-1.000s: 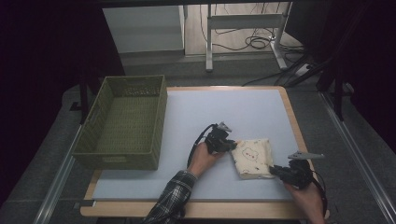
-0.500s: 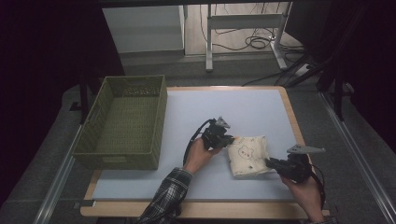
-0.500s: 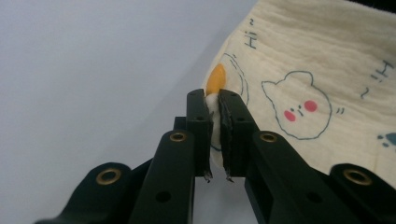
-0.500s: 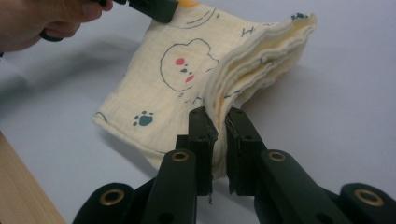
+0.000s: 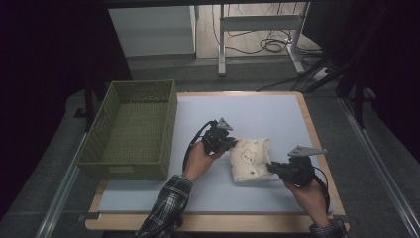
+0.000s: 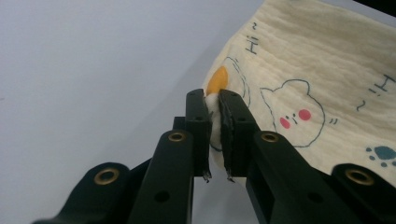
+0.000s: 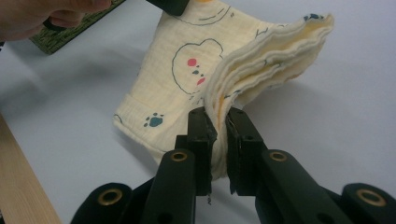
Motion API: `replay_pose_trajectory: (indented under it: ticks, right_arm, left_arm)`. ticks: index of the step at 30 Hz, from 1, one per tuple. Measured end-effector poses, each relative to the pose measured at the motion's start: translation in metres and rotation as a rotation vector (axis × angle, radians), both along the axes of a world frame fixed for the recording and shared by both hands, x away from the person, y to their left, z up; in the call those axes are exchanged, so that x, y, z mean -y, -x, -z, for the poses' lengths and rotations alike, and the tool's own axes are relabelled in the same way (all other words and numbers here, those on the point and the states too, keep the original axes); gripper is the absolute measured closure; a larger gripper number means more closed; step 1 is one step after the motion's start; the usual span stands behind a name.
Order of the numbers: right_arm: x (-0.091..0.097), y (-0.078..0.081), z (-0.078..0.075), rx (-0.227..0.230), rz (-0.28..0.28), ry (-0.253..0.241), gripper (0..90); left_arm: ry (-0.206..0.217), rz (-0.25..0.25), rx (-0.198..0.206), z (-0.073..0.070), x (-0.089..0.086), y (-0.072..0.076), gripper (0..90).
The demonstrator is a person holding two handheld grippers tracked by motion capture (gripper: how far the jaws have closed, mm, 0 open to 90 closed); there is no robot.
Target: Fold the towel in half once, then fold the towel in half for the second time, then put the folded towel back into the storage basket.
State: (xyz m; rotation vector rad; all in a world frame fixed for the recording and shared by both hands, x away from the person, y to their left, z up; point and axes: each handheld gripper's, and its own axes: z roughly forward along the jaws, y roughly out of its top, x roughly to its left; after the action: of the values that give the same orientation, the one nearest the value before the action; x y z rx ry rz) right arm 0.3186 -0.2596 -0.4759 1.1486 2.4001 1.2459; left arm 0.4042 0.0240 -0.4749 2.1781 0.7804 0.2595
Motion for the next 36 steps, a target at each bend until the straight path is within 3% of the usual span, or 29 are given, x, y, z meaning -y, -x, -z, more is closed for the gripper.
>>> replay_pose_trajectory:
  ticks: [24,36]
  right_arm:
    - [-0.046,-0.021,-0.013,0.016,-0.066,0.007,80.7]
    - [-0.069,-0.033,-0.026,0.026,-0.091,-0.025,80.8]
  left_arm:
    - [-0.066,-0.058,0.04,-0.033,-0.042,0.0,82.2]
    - [-0.1,-0.109,0.066,-0.054,-0.068,-0.004,81.9]
